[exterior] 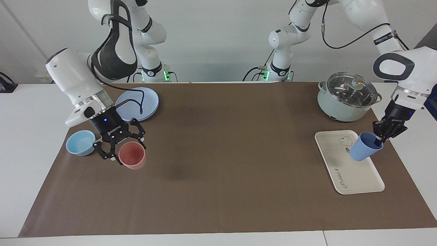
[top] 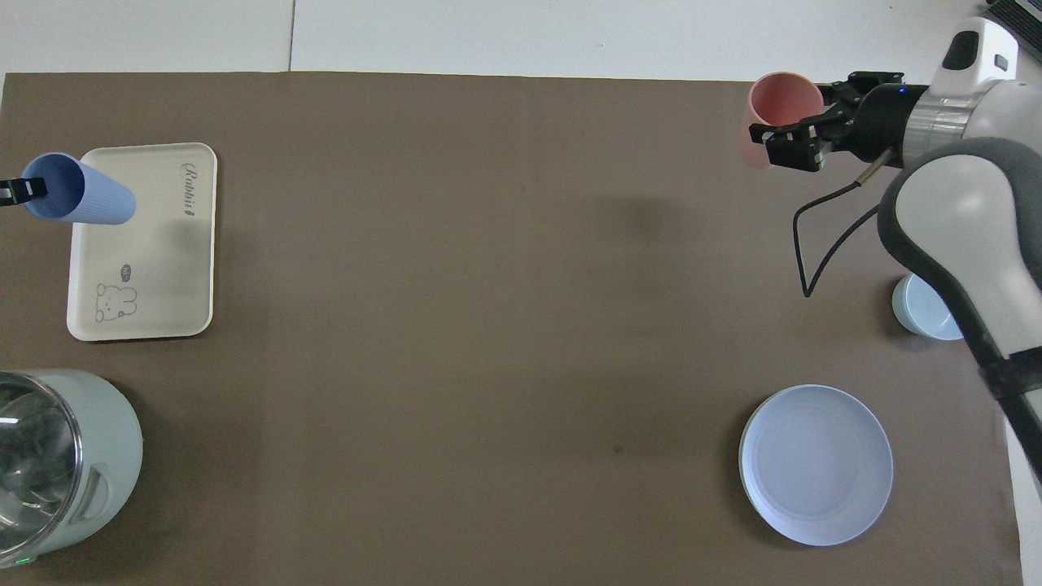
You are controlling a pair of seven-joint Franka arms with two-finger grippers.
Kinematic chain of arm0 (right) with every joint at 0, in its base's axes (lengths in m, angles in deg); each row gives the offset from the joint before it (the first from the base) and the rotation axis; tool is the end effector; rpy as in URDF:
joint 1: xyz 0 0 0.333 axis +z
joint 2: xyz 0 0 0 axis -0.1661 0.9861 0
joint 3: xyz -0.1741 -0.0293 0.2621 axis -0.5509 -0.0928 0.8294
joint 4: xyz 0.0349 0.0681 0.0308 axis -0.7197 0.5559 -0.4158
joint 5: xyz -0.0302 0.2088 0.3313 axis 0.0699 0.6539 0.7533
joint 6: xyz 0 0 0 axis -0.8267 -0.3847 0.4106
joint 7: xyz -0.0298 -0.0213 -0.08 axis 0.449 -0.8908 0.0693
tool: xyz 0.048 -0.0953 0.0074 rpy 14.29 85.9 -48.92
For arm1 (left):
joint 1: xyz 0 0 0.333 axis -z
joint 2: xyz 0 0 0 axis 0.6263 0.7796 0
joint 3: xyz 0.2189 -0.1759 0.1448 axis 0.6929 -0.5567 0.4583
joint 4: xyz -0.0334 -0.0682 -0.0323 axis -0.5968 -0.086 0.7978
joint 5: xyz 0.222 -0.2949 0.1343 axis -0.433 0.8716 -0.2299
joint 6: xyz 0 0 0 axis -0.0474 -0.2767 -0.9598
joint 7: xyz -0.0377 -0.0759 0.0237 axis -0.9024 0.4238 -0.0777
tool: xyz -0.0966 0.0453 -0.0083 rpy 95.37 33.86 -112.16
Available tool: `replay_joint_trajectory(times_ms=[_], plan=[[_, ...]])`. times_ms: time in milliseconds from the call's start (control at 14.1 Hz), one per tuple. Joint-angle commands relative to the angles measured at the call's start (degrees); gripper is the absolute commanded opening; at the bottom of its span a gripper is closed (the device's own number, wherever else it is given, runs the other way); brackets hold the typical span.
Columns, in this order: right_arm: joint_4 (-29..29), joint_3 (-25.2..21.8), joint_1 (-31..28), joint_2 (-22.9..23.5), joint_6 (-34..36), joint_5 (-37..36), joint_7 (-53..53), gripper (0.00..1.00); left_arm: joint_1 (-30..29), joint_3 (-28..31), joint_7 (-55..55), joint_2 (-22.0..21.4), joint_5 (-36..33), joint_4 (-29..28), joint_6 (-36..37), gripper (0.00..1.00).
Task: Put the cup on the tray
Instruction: 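Lower the cup onto the cream tray with the left gripper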
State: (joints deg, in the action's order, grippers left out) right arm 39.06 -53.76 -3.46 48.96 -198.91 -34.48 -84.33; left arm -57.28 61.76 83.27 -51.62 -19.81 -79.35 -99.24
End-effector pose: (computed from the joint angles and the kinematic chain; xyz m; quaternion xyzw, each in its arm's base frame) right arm 0.6746 0.0145 0.4925 -0.8934 -0.2676 -0.3297 0.1469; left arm 0.6151 0.1800 0.4544 0.9694 -0.0130 0.2311 0.0819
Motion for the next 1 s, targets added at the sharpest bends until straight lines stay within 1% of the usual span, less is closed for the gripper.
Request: replay_joint_trajectory(times_ms=[0,71,213,356,427,569,711,783,854,925], plan=[[1.3,0.7,-1.2,2.0,-4.1,11.4,-7.5,0.0,-2.1,-0.8,0.9,-0.9,-0.2,-4.9,-5.4,0.0],[2.7,0.6,-1.8,2.0,-4.9,15.1,-11.2,0.0,-3.1,-0.9,0.9,0.8,-0.1,-5.0,-6.7,0.0],[6.1,0.6,-3.7,2.0,-5.8,24.6,-21.6,0.0,-3.0,-1.0,1.0,3.0,-0.1,-5.0,-8.8,0.0],[8.2,0.6,-4.8,3.0,-7.1,35.2,-33.4,0.0,-2.6,-1.0,0.9,4.1,2.6,-4.8,-9.8,0.0],[8.3,0.6,-5.5,4.2,-7.5,38.7,-38.1,0.0,-2.4,-1.0,0.9,4.4,4.2,-4.9,-9.8,0.0],[8.4,0.6,-5.5,5.4,-8.1,42.8,-43.8,0.0,-2.2,-1.0,0.9,4.7,5.6,-4.8,-9.7,0.0],[9.3,0.7,-6.0,6.5,-7.8,44.1,-51.2,0.0,-2.2,-1.0,0.6,4.8,5.7,-4.3,-9.4,0.0],[10.1,0.7,-6.3,6.7,-7.8,47.6,-54.5,0.0,-2.2,-0.9,0.6,5.0,5.7,-3.8,-9.5,0.1],[11.0,0.7,-6.3,6.7,-7.5,51.6,-57.2,0.0,-2.2,-0.9,0.4,5.3,5.7,-3.3,-9.8,0.34],[12.4,0.7,-6.2,6.7,-7.5,53.5,-59.9,0.0,-2.2,-0.9,0.2,5.4,5.7,-2.2,-8.8,0.4]])
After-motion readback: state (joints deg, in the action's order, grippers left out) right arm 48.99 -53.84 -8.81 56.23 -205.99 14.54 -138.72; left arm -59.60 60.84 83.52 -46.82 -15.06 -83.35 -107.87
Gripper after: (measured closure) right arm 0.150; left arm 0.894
